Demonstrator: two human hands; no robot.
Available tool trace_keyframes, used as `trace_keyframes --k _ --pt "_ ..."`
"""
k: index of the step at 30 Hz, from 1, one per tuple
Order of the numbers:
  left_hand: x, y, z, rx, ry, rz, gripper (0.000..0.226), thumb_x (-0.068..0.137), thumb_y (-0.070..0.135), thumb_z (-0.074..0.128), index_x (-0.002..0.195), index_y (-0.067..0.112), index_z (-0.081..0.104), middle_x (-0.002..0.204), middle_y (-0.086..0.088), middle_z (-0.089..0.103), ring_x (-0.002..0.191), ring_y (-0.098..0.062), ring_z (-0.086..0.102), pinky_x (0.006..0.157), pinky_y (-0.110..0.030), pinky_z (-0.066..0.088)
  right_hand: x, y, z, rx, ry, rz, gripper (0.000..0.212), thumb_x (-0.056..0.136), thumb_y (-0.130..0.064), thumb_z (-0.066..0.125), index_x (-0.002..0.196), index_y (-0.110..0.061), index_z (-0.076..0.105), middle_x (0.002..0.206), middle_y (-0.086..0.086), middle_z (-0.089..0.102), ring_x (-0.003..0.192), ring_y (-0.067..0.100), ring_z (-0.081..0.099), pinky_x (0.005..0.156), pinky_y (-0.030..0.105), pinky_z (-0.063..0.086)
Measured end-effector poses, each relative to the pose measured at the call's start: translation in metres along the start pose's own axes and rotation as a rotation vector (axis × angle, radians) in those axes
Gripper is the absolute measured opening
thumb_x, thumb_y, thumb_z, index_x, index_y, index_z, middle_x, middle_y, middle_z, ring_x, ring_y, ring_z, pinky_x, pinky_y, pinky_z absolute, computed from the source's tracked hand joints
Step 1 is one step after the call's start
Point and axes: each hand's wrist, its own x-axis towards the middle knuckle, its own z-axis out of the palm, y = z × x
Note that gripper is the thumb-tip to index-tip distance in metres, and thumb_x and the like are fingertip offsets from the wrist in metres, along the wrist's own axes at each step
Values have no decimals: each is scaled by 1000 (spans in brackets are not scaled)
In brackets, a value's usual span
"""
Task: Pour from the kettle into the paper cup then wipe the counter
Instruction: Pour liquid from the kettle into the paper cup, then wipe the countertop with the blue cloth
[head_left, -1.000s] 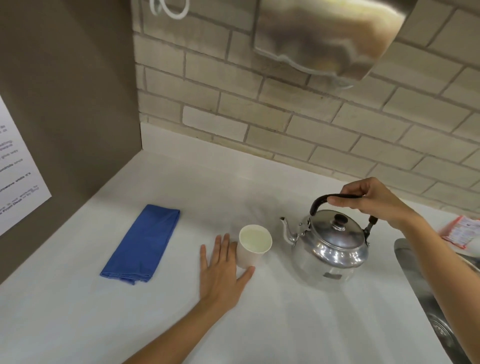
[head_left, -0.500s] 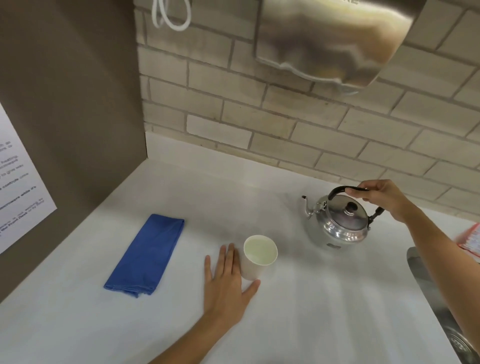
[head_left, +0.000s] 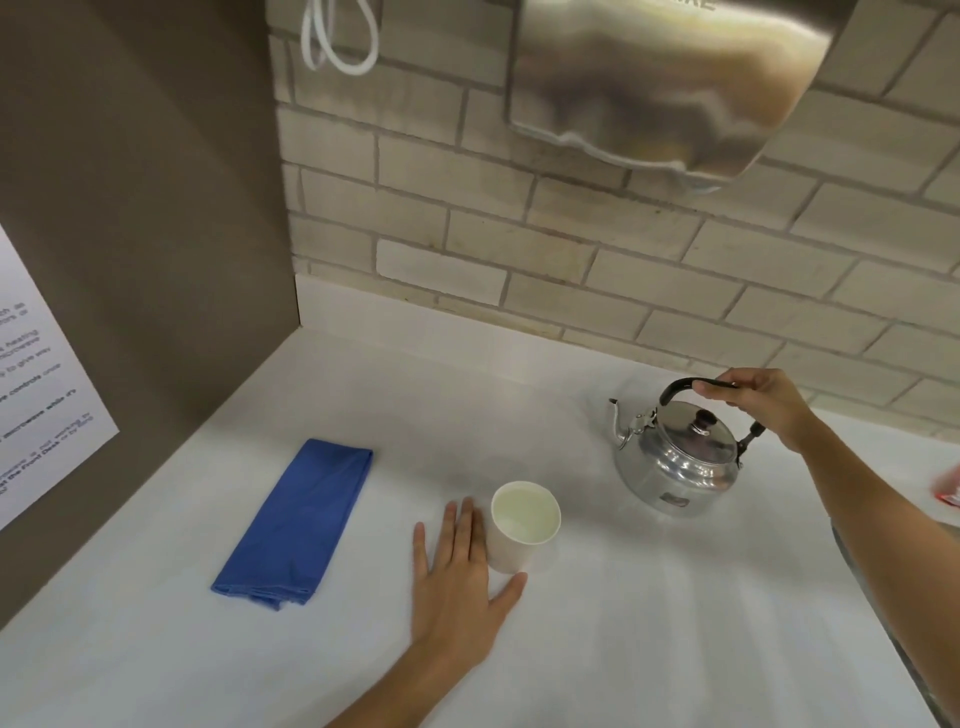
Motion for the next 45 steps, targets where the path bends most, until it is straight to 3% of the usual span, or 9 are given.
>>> trace_keyframes --k 5,8,11,15,22,24,28,33,45 --pt "2 -1 -3 -33 -34 -8 88 88 68 30 153 10 20 163 -3 17 151 -20 4 116 -47 -9 -15 -8 4 -40 71 -5 37 60 -57 84 83 -29 76 75 1 62 78 23 57 73 33 47" --pt "5 -7 -7 -119 -109 -8 84 91 64 37 155 17 8 165 4 2 150 -11 -11 118 -42 -18 -33 -25 13 -242 227 -125 34 75 -49 83 102 -30 74 99 2 68 96 26 63 97 55 47" --pt "1 -19 -23 -292 -155 37 73 95 49 48 154 18 17 164 5 11 151 -8 -2 121 -34 -12 -66 -59 36 -223 318 -356 28 80 -32 83 104 -21 76 106 7 70 96 25 65 94 44 49" --pt "-13 -47 -54 -512 -100 45 60 96 36 57 149 22 34 157 10 28 144 -6 24 119 -21 16 -139 -115 90 77 205 -478 17 83 -21 80 100 -21 78 105 -4 66 87 2 59 76 1 38" --pt "-37 -126 -107 -454 216 -249 52 94 23 61 142 12 45 145 -6 50 131 -23 46 112 -37 36 -240 -162 219 434 -213 -536 29 84 -14 80 112 -19 75 112 -1 70 101 12 66 83 21 50" --pt "-47 -147 -116 -467 269 -334 49 96 23 58 142 11 44 143 -9 52 128 -26 48 109 -40 41 -250 -168 260 454 -351 -480 38 87 -16 78 124 -18 70 124 -2 67 112 9 63 89 16 47" --pt "-66 -181 -121 -384 244 -368 45 101 20 48 144 11 40 147 -8 48 132 -25 46 107 -28 33 -250 -182 341 261 -372 -368 61 95 -31 67 150 -12 47 156 12 43 143 24 40 115 35 37" --pt "-77 -205 -119 -199 127 -255 49 98 -2 37 146 8 39 149 -9 46 135 -25 45 118 -37 25 -245 -201 429 -183 -364 -192 77 102 -56 30 163 -16 3 169 20 -8 155 35 -12 123 48 -7" --pt "-84 -209 -111 85 80 -311 51 103 34 14 154 37 5 162 18 0 149 -4 -8 121 -35 -6 -107 -163 410 -537 -124 -8 62 107 -44 15 163 -22 -1 171 9 -7 155 34 -11 124 54 -5"
